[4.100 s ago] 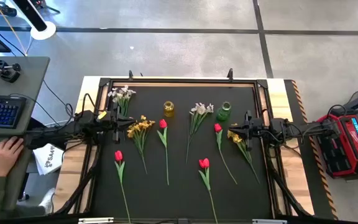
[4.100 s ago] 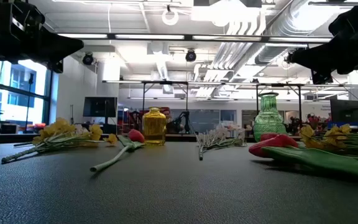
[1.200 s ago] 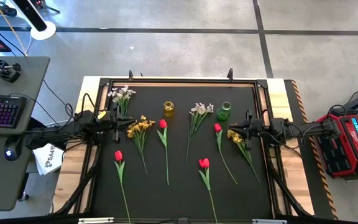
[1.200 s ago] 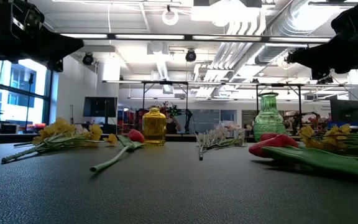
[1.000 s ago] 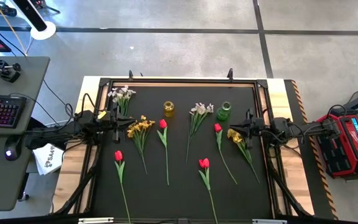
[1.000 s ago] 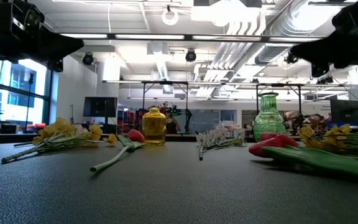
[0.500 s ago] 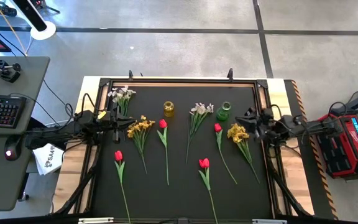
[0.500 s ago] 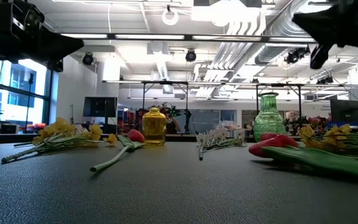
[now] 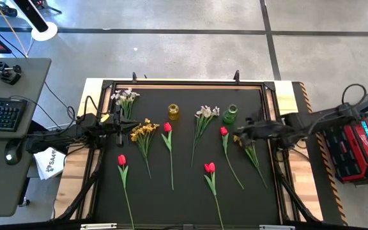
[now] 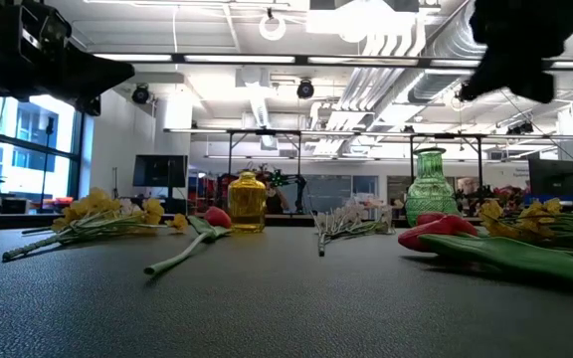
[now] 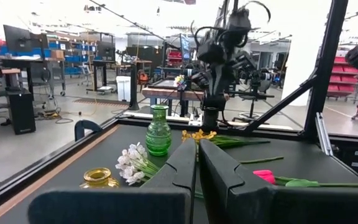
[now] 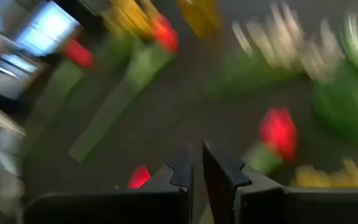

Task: Sort flowers into vase by color
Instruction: Put the yellow flowers into the green vase

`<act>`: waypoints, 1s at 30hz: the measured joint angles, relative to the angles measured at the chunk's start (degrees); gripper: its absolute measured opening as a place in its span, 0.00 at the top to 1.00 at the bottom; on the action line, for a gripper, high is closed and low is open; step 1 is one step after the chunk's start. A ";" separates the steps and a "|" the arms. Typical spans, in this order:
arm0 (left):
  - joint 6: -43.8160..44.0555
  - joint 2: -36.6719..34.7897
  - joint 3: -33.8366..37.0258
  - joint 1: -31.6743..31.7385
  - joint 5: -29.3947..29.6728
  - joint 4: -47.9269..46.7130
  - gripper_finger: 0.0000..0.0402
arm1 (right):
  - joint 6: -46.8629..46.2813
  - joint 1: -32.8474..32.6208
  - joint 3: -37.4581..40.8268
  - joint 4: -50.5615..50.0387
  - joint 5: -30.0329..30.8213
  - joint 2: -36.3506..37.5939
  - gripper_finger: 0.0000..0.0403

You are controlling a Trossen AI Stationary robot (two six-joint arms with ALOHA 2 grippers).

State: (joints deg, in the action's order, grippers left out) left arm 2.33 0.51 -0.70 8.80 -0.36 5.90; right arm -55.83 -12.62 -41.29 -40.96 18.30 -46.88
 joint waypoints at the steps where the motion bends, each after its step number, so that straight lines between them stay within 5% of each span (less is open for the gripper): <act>1: 0.00 0.00 0.01 0.00 0.00 -0.16 0.98 | -3.81 -0.11 -2.60 -5.22 -2.31 -2.79 0.95; 8: 0.00 0.00 0.01 0.00 0.00 -0.51 0.98 | -17.15 -1.41 -11.33 -20.90 -18.65 -18.91 0.83; 16: 0.02 0.00 -0.01 0.00 -0.45 -1.55 0.98 | -24.12 -5.69 -6.03 -21.80 -29.60 -28.68 0.52; 20: 0.02 0.00 0.01 0.00 -0.48 -2.26 0.98 | -27.32 -8.50 -2.80 -21.24 -30.39 -30.50 0.43; 30: 1.24 0.02 0.01 0.00 -0.55 -2.24 0.98 | -31.34 -9.95 4.98 -17.06 -30.08 -30.66 0.49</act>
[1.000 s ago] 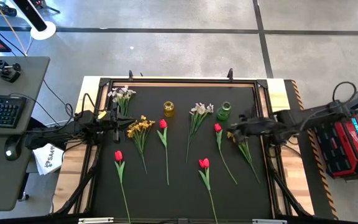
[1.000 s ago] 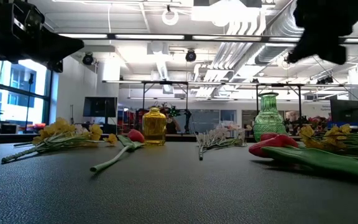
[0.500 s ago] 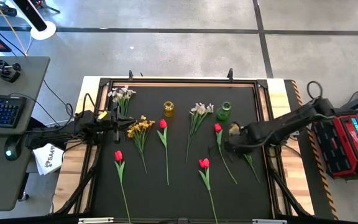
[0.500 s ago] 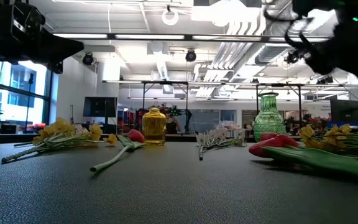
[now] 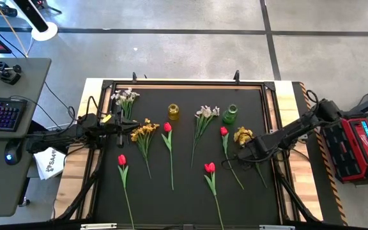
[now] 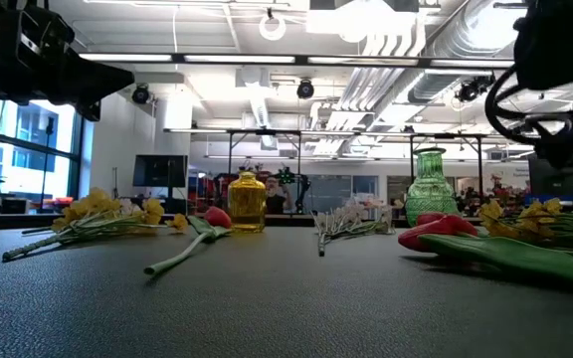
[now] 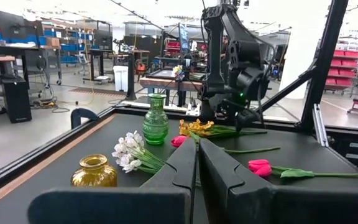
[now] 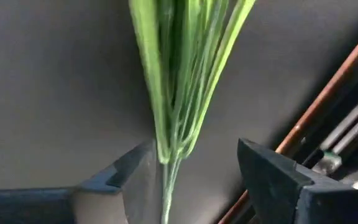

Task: Sort flowers into vase by color
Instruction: Put the yellow flowers into the green vase

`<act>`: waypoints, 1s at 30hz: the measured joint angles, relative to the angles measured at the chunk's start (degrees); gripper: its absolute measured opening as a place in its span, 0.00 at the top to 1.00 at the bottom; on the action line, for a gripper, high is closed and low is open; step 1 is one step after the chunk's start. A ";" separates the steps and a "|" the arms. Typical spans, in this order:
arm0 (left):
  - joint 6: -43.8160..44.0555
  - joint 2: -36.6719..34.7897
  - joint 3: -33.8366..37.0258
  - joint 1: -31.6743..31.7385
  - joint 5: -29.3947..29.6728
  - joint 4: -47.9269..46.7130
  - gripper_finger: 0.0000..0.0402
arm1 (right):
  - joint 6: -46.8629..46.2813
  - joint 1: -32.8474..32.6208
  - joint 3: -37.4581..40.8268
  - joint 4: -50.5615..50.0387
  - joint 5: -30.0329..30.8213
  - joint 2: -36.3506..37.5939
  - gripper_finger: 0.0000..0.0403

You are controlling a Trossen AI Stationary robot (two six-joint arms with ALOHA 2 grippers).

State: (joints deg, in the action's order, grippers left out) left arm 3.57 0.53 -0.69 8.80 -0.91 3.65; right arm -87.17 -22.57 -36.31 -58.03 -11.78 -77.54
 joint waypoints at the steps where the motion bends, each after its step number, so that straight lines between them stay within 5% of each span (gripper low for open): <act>1: 0.50 -0.02 0.00 0.00 0.00 0.02 0.98 | 0.05 0.00 0.73 1.66 0.47 0.00 0.51; 8: 1.65 -0.01 0.00 0.02 0.00 0.18 0.98 | -0.04 0.04 4.92 10.61 0.72 0.28 0.66; 16: 2.32 -0.01 0.00 0.02 0.00 0.18 0.98 | -1.11 0.04 5.00 11.27 1.28 0.25 0.96; 20: 2.32 -0.01 0.00 0.00 0.01 0.18 0.98 | -3.66 -1.11 4.78 10.56 2.46 2.04 0.97; 30: 2.30 0.00 0.00 0.00 0.02 0.09 0.98 | -5.56 -10.13 -2.74 9.20 30.98 12.84 0.99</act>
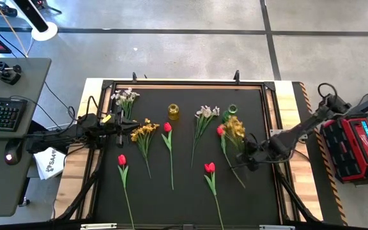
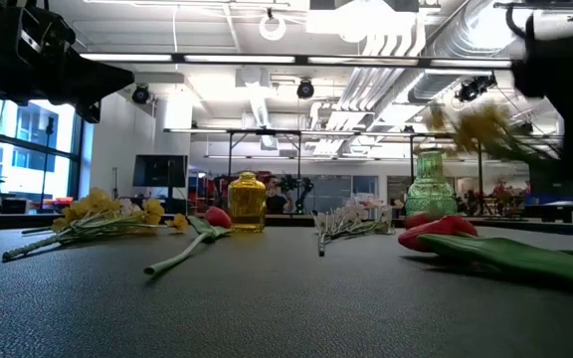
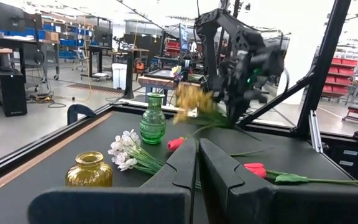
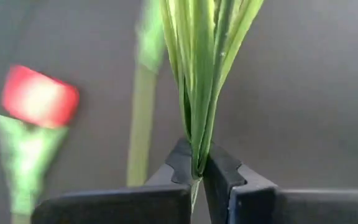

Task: Sort flowers into vase by color
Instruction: Put the yellow flowers into the green vase

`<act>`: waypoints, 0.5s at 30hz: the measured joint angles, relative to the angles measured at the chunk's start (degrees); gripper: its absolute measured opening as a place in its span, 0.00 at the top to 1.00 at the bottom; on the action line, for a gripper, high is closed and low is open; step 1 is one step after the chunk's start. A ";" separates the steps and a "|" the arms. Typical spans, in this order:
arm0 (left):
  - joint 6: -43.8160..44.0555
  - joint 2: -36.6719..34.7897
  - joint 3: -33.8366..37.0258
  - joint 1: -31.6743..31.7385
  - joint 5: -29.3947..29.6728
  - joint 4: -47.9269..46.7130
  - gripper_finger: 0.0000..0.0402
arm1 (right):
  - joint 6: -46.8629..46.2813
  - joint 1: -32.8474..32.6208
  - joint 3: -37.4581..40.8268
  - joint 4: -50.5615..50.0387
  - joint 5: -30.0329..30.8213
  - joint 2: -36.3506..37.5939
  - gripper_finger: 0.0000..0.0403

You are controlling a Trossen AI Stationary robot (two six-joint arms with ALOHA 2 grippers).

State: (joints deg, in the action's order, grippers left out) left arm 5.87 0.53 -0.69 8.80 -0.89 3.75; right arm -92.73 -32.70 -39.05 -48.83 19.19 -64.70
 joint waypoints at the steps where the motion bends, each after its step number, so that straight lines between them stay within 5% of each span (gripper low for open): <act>1: 0.00 -0.01 0.00 0.00 0.00 0.00 0.98 | 1.00 -0.75 -0.75 0.59 3.61 0.60 0.99; 15: 0.00 -0.01 0.00 0.02 0.02 0.39 0.98 | 33.50 -1.63 -3.58 17.37 46.07 2.09 1.00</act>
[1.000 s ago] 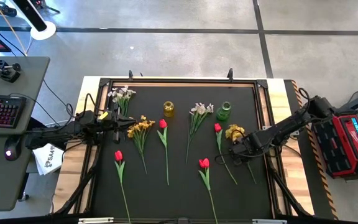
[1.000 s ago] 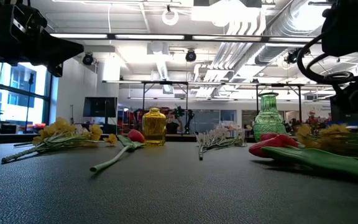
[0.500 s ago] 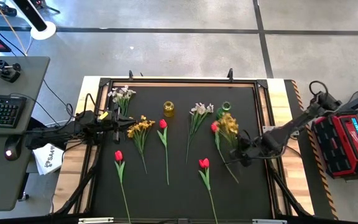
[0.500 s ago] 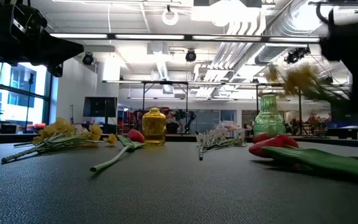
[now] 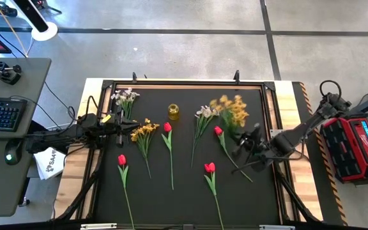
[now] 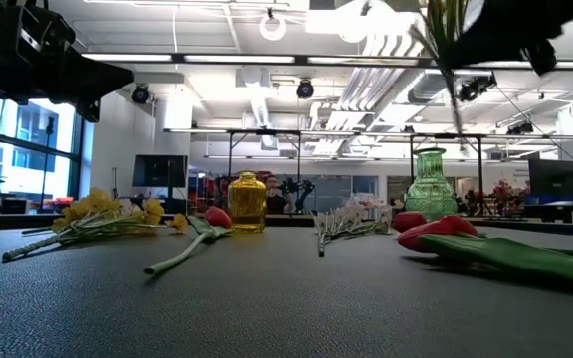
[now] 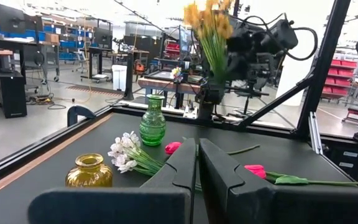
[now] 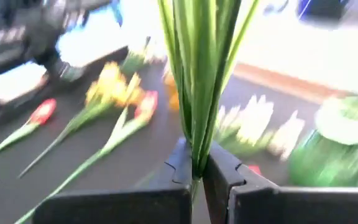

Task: Sort flowers into vase by color
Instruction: Put the yellow flowers into the green vase

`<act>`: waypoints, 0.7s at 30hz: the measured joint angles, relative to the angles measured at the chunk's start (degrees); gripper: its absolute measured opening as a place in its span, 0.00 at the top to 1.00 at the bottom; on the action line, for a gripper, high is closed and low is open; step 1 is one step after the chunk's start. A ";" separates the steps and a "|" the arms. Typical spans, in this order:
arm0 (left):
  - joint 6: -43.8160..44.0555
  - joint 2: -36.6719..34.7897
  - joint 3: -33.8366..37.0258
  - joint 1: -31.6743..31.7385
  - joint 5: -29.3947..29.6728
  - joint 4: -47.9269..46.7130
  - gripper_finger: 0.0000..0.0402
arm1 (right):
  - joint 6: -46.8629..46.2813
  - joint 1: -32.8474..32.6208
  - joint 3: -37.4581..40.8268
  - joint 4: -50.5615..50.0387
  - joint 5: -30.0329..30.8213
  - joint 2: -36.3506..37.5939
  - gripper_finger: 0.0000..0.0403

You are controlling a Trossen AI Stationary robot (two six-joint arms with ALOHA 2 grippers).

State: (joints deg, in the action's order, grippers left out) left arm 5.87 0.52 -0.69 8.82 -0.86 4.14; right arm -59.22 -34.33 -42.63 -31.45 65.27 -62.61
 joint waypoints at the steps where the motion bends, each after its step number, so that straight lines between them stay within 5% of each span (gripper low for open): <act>1: 0.00 0.01 0.00 -0.02 0.00 0.00 0.98 | 1.99 0.45 -0.02 0.29 3.50 0.02 1.00; 11: -0.02 0.02 0.00 0.00 0.02 0.07 0.98 | 7.00 11.58 -0.02 -3.06 22.36 3.11 1.00; 21: -0.02 0.00 0.00 -0.02 0.02 0.21 0.98 | 8.29 26.07 -0.02 -2.72 17.15 3.14 1.00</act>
State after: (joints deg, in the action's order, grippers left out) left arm 5.85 0.51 -0.69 8.80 -0.84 4.35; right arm -50.94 -8.26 -42.65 -34.18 82.42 -59.47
